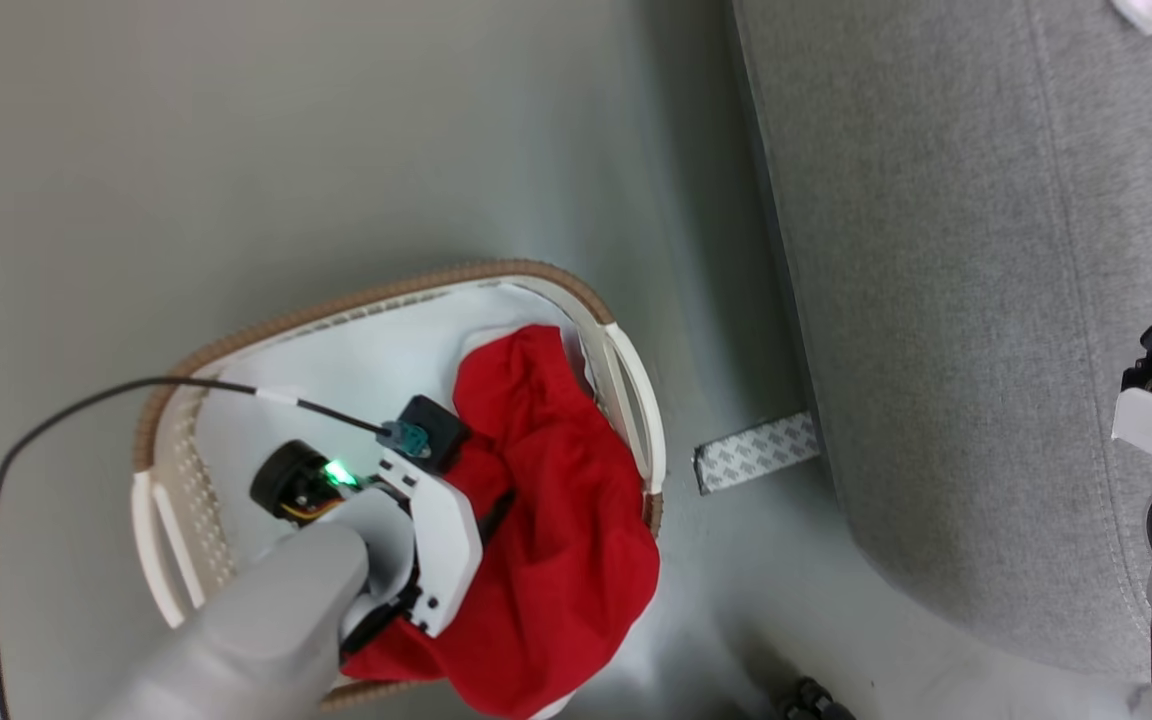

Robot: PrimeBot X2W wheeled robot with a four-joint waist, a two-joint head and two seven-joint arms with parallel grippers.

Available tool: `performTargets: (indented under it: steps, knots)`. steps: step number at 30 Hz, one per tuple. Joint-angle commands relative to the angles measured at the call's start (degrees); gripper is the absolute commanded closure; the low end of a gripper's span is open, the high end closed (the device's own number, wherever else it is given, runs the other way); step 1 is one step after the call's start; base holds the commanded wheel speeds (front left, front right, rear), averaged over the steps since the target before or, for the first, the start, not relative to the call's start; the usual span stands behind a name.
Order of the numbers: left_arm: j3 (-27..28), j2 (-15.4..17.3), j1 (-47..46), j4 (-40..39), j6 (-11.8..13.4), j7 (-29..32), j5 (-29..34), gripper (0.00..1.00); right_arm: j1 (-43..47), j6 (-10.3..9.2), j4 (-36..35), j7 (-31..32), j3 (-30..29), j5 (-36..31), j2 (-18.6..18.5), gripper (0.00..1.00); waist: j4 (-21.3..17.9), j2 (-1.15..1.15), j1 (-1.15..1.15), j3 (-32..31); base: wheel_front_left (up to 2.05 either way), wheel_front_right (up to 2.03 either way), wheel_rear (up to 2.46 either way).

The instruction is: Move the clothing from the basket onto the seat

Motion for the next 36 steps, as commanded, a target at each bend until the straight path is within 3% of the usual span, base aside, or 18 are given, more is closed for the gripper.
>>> performTargets:
  steps: [1, 11, 18, 19, 21, 36]
  knots:
    - [-0.7, 0.9, -1.1, 0.5, 0.1, 0.2, -0.6, 0.0, 0.7, -0.13, -0.2, -0.1, -0.1, 0.6, 0.1, 0.0, -0.7, 0.0, -0.01, 1.5, 0.0, 0.0, 0.0]
    - [-9.8, 1.6, -5.5, 2.0, 0.1, 7.0, -5.2, 0.0, 1.0, -0.13, 0.1, -0.1, 0.3, 2.1, 0.1, 0.0, -1.8, 0.0, -0.01, 4.1, 0.0, 0.0, 0.0]
    - [-12.4, 2.3, -7.6, 0.2, 0.1, 9.6, -7.0, 0.0, 0.8, -0.13, 0.4, -0.1, 0.8, 1.8, 0.1, 0.0, -2.1, 0.0, -0.01, 5.4, 0.0, 0.0, 0.0]
    - [-12.6, 2.3, -7.9, -0.1, 0.1, 9.8, -7.1, 0.22, 0.8, -0.13, 0.5, -0.1, 0.8, 1.7, 0.1, 0.0, -2.1, 0.0, -0.01, 5.5, 0.0, 0.0, 0.0]
    - [-12.8, 2.4, -8.1, -1.0, 0.1, 9.8, -7.3, 1.0, 0.5, -0.13, 0.7, -0.1, 0.9, 1.7, 0.1, 0.0, -2.1, 0.0, -0.01, 5.6, 0.0, 0.0, 0.0]
    - [-13.0, 1.7, -5.7, -2.8, 0.1, 5.0, -8.8, 1.0, 0.8, -0.13, 2.9, -0.1, -0.2, 0.4, 0.1, 0.0, -0.7, 0.0, -0.01, -0.2, 0.0, 0.0, 0.0]
